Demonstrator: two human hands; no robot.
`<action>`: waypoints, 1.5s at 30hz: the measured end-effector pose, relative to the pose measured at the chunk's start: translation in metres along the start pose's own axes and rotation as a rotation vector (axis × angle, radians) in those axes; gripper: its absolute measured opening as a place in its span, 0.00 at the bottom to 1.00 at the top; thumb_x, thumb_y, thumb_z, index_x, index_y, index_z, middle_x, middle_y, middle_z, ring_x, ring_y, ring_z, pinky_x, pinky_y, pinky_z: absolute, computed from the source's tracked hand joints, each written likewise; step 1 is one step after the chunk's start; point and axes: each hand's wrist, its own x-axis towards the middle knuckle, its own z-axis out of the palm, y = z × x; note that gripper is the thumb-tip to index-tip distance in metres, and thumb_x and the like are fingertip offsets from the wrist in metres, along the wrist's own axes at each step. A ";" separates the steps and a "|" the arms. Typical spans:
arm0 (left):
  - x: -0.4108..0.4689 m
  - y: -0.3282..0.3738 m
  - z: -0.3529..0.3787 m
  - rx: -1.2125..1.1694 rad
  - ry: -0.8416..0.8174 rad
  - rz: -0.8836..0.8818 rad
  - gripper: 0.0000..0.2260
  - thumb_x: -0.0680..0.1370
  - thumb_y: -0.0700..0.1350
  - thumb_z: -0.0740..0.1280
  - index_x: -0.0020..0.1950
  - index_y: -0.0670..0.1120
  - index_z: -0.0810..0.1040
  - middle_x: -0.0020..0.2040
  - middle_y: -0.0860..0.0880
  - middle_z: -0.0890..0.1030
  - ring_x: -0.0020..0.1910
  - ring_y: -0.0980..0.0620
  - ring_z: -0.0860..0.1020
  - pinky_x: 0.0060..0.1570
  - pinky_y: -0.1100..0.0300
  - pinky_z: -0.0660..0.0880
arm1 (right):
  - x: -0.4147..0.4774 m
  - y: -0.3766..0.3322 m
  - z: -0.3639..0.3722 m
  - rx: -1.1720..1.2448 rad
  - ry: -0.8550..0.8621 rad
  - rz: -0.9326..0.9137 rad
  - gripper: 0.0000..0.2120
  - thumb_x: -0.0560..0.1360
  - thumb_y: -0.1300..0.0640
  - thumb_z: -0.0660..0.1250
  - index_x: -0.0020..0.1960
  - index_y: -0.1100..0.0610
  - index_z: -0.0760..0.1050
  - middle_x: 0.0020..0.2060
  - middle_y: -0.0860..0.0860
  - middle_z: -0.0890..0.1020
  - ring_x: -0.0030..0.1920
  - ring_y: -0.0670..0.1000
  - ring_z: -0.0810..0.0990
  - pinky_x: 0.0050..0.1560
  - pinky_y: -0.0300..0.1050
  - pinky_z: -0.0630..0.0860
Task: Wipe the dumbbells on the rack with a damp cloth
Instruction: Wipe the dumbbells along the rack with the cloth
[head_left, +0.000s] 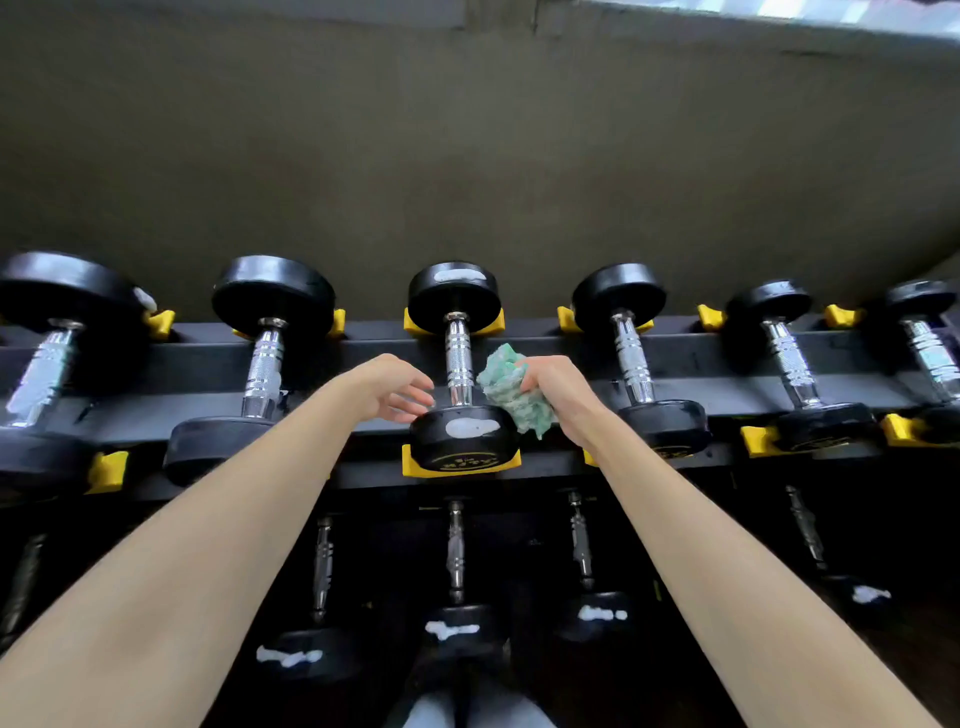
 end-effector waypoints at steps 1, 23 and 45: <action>0.000 -0.003 0.001 0.002 0.013 -0.002 0.09 0.79 0.39 0.61 0.58 0.38 0.75 0.45 0.42 0.80 0.37 0.49 0.77 0.36 0.60 0.75 | 0.001 0.006 -0.002 0.034 0.072 0.012 0.09 0.67 0.69 0.57 0.36 0.59 0.72 0.33 0.52 0.73 0.34 0.52 0.70 0.34 0.40 0.66; -0.032 -0.055 0.020 -0.642 0.076 0.053 0.16 0.83 0.41 0.51 0.53 0.32 0.73 0.61 0.35 0.73 0.62 0.40 0.73 0.64 0.49 0.69 | -0.070 0.024 0.047 -0.539 0.355 -0.342 0.17 0.79 0.59 0.56 0.66 0.53 0.74 0.62 0.52 0.77 0.62 0.54 0.73 0.59 0.45 0.67; -0.039 -0.049 -0.045 -0.520 0.077 0.029 0.23 0.82 0.48 0.47 0.66 0.34 0.69 0.61 0.33 0.75 0.60 0.38 0.75 0.61 0.48 0.69 | -0.071 -0.012 0.117 -1.283 0.195 -0.451 0.12 0.77 0.60 0.57 0.53 0.57 0.78 0.48 0.53 0.80 0.48 0.56 0.77 0.40 0.44 0.66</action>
